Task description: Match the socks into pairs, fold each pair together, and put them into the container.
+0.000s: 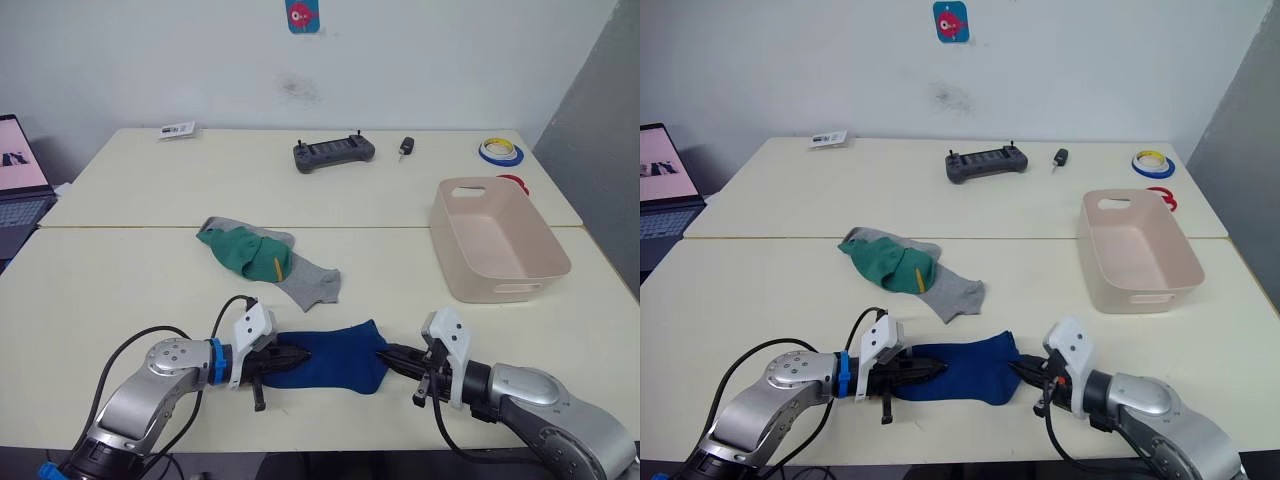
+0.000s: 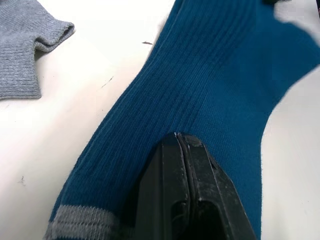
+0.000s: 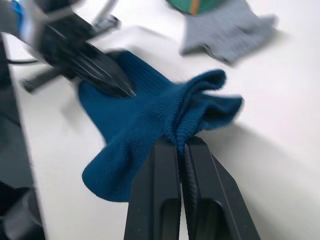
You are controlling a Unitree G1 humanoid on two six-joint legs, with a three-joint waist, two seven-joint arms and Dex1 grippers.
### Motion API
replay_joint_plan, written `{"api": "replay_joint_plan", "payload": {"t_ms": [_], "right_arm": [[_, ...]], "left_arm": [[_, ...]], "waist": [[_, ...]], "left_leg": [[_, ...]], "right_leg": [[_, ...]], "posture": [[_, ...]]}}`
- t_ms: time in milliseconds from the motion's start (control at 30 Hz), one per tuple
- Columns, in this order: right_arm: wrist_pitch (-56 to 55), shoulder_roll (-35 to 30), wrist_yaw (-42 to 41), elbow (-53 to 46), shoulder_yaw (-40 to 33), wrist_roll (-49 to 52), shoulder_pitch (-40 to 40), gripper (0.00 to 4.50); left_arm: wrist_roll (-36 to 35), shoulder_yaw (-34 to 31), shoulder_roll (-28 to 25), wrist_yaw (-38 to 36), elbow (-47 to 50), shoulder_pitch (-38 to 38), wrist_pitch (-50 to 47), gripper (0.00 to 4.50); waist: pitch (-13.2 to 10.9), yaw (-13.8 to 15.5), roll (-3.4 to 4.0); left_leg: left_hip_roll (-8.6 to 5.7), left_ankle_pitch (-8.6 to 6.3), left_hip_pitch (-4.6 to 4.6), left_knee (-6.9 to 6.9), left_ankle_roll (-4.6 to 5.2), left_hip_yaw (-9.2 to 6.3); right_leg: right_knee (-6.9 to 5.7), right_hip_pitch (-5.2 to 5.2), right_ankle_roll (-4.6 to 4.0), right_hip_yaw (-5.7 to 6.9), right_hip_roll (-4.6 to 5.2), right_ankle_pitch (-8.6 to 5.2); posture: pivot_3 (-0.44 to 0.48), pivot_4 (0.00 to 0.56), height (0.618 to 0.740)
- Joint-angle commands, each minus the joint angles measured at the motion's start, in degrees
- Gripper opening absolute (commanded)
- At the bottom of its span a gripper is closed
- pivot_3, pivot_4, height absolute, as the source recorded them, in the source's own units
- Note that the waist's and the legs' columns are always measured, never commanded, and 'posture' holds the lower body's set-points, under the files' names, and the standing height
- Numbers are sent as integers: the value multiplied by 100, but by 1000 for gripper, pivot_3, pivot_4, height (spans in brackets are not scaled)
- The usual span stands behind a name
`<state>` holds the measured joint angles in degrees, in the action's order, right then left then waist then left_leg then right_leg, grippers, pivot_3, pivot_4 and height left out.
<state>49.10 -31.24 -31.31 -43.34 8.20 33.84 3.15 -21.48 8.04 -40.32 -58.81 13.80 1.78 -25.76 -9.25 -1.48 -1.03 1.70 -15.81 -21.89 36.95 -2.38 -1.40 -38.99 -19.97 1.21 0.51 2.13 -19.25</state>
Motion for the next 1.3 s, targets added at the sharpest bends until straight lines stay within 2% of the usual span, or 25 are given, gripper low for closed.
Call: {"api": "replay_joint_plan", "payload": {"t_ms": [33, 233, 433, 600, 800, 967, 1133, 1300], "right_arm": [[467, 147, 105, -184, 183, 393, -400, 29], [1110, 590, 364, 162, 579, 607, -1113, 29], [1302, 1080, 525, 733, 846, 533, -1627, 29], [1349, 1123, 524, 867, 845, 587, -1759, 29], [1428, 1088, 467, 875, 841, 636, -1865, 29], [1459, 982, 360, 862, 902, 659, -1982, 29], [1397, 836, 184, 896, 1074, 562, -2100, 29], [1274, 743, 97, 955, 1209, 442, -2151, 29]], "left_arm": [[216, 210, 10, 123, -13, -80, -84, 0], [278, 290, 24, 220, 10, -80, -81, 0], [240, 241, 36, 283, 71, -137, -113, 0], [46, -27, -65, 247, 184, -129, -258, 0], [-499, -563, -455, -2, 355, -71, -738, 0], [-347, -643, -841, -208, 54, -41, -603, 0], [-397, -776, -921, -323, -192, 42, -588, 0], [-163, -629, -914, -345, -453, 53, -343, 0]], "waist": [[0, -1, 0], [0, 11, 0], [1, 12, 2], [0, 2, 2], [-3, -23, 4], [-6, -21, 4], [-6, -20, 5], [-7, -22, 5]], "left_leg": [[0, 0, 0, 0, 0, 0], [-2, 0, 0, 0, 0, -1], [-1, 0, 1, 0, 0, -2], [0, 0, -1, 0, 0, -1], [8, 0, -3, -3, 0, -5], [6, 0, -10, -3, 1, -3], [6, 0, -10, -3, 0, -3], [7, 0, -10, -4, 1, -3]], "right_leg": [[0, 0, 0, 0, 0, 0], [0, 0, -1, 1, 1, 0], [-1, -1, -1, 2, 2, 1], [0, -3, -1, 0, 2, 1], [-5, -13, -2, -1, -6, 1], [-4, -21, -2, -3, -6, 1], [-4, -21, -2, -1, -4, 1], [-4, -22, -2, -2, -5, 1]], "posture": [[0, 150, 740], [0, 150, 740], [0, 150, 740], [0, 150, 740], [0, 150, 740], [0, 150, 740], [0, 150, 740], [0, 150, 740]]}}
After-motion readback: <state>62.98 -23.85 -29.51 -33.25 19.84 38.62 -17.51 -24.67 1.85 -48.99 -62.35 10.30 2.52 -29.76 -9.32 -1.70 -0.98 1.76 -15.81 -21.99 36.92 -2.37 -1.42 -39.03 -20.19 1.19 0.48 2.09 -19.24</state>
